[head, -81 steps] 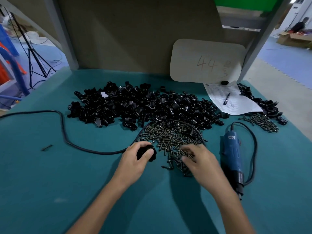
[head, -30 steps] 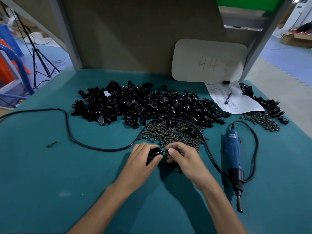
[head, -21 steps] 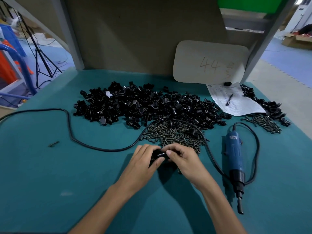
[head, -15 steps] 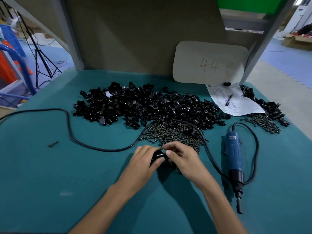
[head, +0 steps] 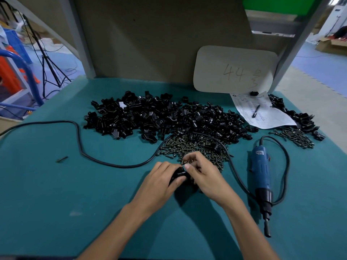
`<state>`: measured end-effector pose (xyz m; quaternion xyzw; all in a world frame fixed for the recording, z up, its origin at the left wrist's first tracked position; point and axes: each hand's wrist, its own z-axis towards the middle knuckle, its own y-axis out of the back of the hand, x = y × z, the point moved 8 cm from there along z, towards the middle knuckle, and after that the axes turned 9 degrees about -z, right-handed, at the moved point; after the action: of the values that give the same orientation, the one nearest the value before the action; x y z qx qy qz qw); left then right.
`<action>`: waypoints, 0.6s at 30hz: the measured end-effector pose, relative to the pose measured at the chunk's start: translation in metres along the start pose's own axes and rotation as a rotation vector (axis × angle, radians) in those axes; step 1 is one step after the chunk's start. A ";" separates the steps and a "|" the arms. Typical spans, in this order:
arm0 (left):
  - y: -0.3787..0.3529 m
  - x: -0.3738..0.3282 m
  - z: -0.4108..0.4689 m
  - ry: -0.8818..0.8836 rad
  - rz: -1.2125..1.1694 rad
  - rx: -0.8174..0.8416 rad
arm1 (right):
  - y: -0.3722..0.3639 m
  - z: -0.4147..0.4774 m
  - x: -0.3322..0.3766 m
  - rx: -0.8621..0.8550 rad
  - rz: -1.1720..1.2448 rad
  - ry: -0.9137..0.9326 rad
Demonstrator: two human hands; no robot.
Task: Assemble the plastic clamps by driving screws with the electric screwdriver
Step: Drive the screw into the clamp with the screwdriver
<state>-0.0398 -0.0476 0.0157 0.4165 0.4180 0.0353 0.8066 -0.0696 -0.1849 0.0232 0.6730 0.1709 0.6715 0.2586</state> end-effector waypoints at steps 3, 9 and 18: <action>0.001 0.006 0.001 0.047 -0.067 -0.026 | 0.002 -0.002 0.005 -0.003 0.122 0.038; -0.004 0.004 0.000 0.023 -0.035 0.016 | 0.002 -0.003 -0.001 -0.002 0.078 -0.041; 0.007 0.021 0.001 0.118 -0.088 -0.122 | 0.114 -0.048 -0.042 -0.397 -0.591 -0.309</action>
<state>-0.0235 -0.0351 0.0076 0.3450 0.4796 0.0498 0.8053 -0.1322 -0.2955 0.0535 0.6248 0.1834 0.4788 0.5889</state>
